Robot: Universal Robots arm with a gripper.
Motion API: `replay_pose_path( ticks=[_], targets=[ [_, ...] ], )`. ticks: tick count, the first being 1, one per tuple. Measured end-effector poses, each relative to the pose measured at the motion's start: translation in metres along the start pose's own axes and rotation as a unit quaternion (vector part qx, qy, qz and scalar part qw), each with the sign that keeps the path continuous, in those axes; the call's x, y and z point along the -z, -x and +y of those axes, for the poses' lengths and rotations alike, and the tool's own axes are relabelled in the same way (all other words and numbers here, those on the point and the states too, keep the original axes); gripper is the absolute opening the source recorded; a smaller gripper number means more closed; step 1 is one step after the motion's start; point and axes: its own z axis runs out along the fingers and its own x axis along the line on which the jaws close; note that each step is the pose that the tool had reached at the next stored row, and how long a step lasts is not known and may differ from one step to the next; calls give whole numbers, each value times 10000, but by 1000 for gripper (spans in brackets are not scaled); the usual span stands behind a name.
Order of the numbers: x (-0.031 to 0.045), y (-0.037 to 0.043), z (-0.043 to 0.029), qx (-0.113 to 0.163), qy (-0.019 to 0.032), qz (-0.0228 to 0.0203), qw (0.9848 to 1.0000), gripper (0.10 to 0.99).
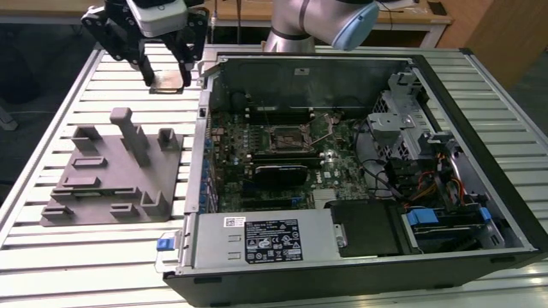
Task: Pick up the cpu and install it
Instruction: 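Pick up the cpu and move it towards the insertion slot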
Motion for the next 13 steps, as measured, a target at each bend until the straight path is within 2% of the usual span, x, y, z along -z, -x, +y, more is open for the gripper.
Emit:
replay_pose_path(
  ticks=[13],
  targets=[
    [-10, 375, 14, 0, 0, 0, 10000, 541]
  ],
)
